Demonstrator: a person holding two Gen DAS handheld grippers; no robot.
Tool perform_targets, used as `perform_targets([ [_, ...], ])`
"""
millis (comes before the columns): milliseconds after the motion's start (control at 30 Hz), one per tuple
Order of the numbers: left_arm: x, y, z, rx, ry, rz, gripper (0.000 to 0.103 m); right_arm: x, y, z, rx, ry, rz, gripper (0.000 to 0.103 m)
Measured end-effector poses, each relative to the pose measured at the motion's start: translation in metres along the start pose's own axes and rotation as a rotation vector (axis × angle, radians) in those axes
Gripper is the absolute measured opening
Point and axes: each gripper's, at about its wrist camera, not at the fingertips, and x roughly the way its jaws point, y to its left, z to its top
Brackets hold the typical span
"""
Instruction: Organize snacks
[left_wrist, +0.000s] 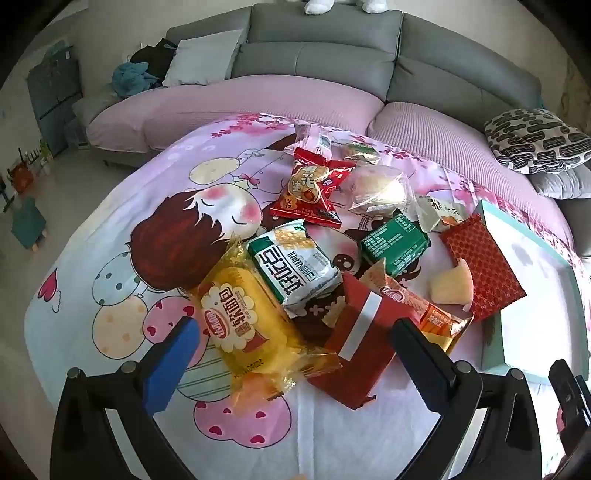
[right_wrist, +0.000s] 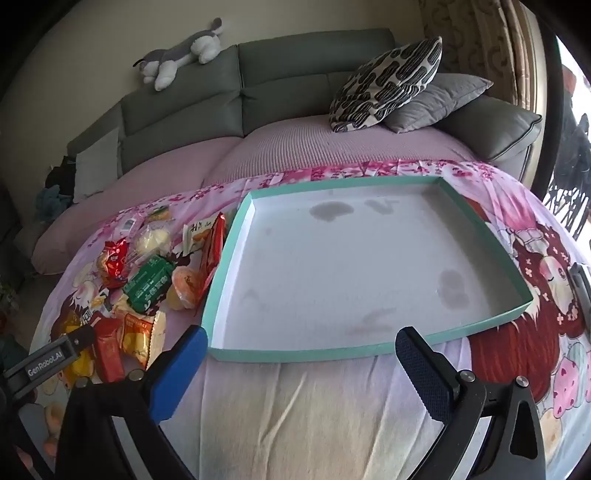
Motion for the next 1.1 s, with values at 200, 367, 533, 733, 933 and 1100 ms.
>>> perform_targets([
  [200, 0.002, -0.003, 0.002, -0.016, -0.013, 0.0, 0.103, -0.003, -0.003, 0.001, -0.001, 0.007, 0.021, 0.103],
  [367, 0.003, -0.004, 0.004, -0.024, -0.009, -0.007, 0.103, -0.003, -0.005, 0.002, 0.004, 0.012, 0.031, 0.103],
  [533, -0.002, -0.002, 0.007, -0.043, -0.027, -0.017, 0.103, 0.0, -0.006, 0.003, 0.007, 0.023, 0.035, 0.103],
  [733, -0.005, 0.002, 0.008, -0.076, -0.054, -0.048, 0.103, -0.001, -0.004, 0.002, 0.001, 0.022, 0.039, 0.103],
  [933, -0.006, 0.004, 0.009, -0.084, -0.053, -0.047, 0.103, -0.001, -0.005, 0.002, 0.003, 0.024, 0.033, 0.103],
  [1100, -0.005, 0.004, 0.009, -0.089, -0.051, -0.053, 0.103, -0.001, -0.005, 0.002, 0.0, 0.024, 0.033, 0.103],
])
